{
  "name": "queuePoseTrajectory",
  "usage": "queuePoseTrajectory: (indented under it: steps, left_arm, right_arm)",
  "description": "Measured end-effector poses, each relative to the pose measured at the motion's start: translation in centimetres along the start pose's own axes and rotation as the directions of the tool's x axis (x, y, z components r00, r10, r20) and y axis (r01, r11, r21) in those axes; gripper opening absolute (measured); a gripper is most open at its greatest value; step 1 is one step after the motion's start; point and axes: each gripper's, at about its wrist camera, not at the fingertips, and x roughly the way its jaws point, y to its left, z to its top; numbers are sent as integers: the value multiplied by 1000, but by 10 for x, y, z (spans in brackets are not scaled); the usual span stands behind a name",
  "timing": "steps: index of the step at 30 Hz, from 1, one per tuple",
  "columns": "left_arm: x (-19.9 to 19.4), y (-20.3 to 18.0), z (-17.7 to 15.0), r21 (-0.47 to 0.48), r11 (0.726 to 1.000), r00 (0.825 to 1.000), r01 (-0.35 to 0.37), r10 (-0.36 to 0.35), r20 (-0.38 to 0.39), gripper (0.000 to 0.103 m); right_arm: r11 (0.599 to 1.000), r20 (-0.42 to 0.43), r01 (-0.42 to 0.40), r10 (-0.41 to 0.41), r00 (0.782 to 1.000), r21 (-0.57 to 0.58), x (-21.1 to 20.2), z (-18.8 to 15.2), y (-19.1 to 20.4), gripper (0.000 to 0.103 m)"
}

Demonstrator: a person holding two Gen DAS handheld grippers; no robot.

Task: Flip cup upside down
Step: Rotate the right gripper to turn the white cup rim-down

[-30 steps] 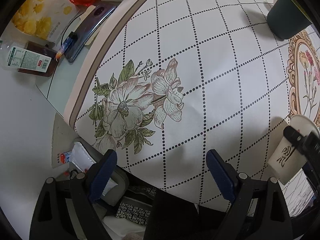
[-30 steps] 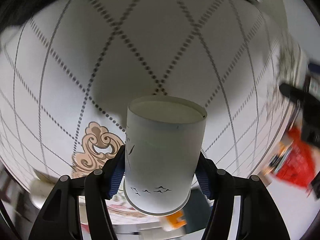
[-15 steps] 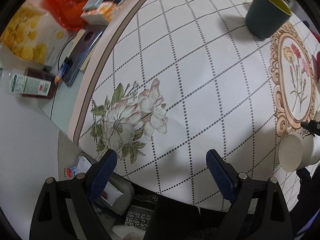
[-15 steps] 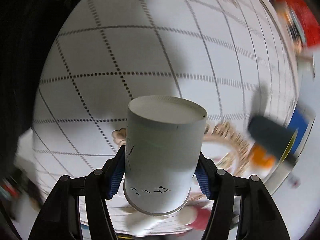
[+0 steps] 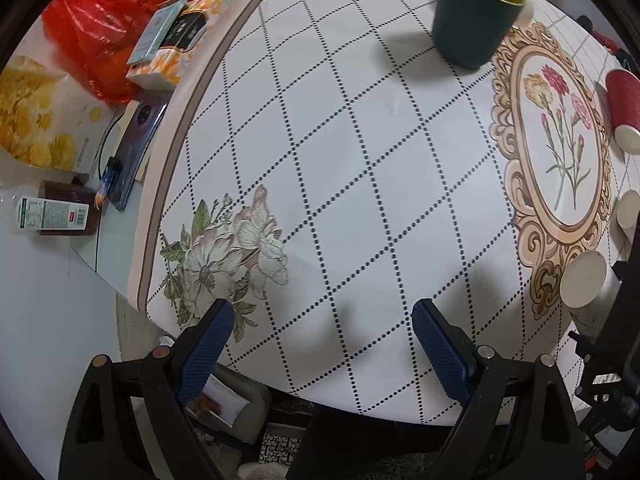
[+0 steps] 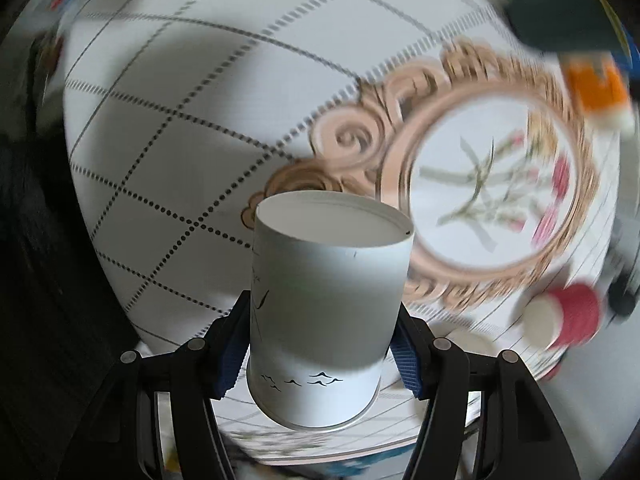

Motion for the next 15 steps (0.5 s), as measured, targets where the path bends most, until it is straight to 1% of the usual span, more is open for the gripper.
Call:
queuePoseTrajectory:
  steps: [2,4,7,9,13,15]
  left_arm:
    - [-1,-4,-1,7,1000,1000,0,0,0,91]
    - [0,-6,-1,11,1000,1000,-1,1,-1,91]
    - [1,-8,-2,17,1000,1000,-4,4,-3,91]
    - [1,-8,-2,18,1000,1000,-7,7,-4,91]
    - [2,-7,-2,19,1000,1000,-11,11,-8,91]
    - [3,-7,-2,20,1000,1000,-13,13,-10,91]
  right_arm:
    - [995,-16,-59,60,998,84,7,-5,-8,65]
    - [979,-31,-113,120,992,168,14,-10,-16,65]
    - [944,-38,-185,203,979,274,26,-20,-32,65]
    - [909,-38,-231,260,965,346,34,-24,-43,65]
    - [858,-33,-281,326,945,430,47,-28,-58,66]
    - [846,-35,-288,339,940,448,52,-31,-62,66]
